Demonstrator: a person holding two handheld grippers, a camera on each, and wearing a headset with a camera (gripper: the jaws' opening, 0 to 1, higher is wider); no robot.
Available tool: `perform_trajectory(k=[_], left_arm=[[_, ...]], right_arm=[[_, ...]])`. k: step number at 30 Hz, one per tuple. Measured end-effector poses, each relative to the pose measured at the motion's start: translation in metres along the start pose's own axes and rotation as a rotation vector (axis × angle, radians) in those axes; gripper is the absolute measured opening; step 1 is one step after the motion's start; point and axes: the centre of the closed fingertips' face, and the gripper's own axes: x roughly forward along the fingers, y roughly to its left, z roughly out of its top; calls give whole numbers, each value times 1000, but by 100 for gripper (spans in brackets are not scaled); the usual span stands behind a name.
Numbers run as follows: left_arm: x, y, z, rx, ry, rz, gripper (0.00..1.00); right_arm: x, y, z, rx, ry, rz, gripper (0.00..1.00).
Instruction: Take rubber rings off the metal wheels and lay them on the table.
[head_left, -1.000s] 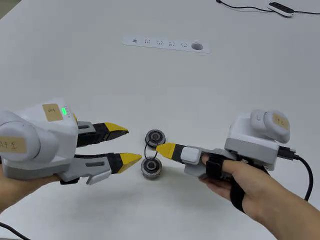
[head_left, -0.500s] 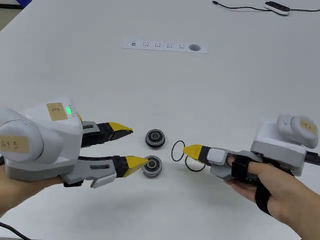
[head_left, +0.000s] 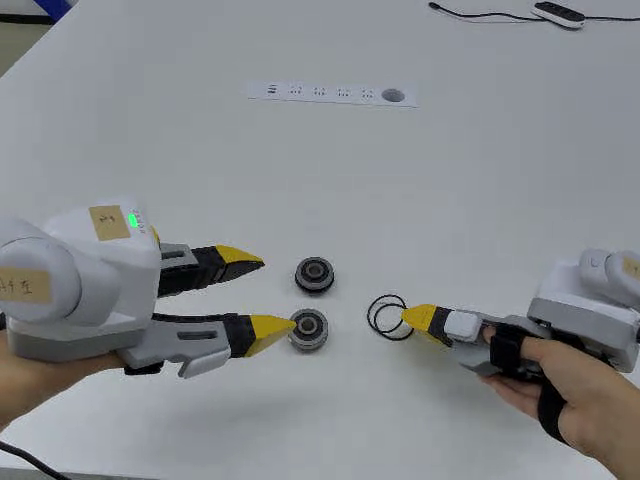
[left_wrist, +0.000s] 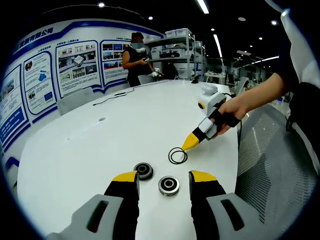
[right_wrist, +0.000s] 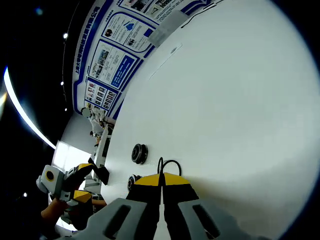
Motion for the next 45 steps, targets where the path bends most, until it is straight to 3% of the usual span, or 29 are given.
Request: perform_trajectory(k=[4,7,13,18,28,30,38,45], left_arm=[[4,4,2,2,1,-1,41],[9,7,3,-1,-3,-3,41],[21,15,6,10,2,-12,41],[32,25,3,19,15,-15,40],[59,38,-3,10,32,-18,37],[64,40,-5,5,33,-18,36],[84,48,-18,-14,61,-26,34],[92,51,-25,-19,73,-31,31]], right_arm=[[-4,-5,0,-40,6,-38,2],[-5,-14,0,-114,23,-86,6],[-9,-9,9,-147,-22,-79,10],[-11,4,24,-161,-89,-26,12],[-4,29,32,-191,-94,62,16],[-4,32,36,-242,-118,68,16],[4,50,36,-256,-91,153,25],[13,59,32,-255,-69,183,26]])
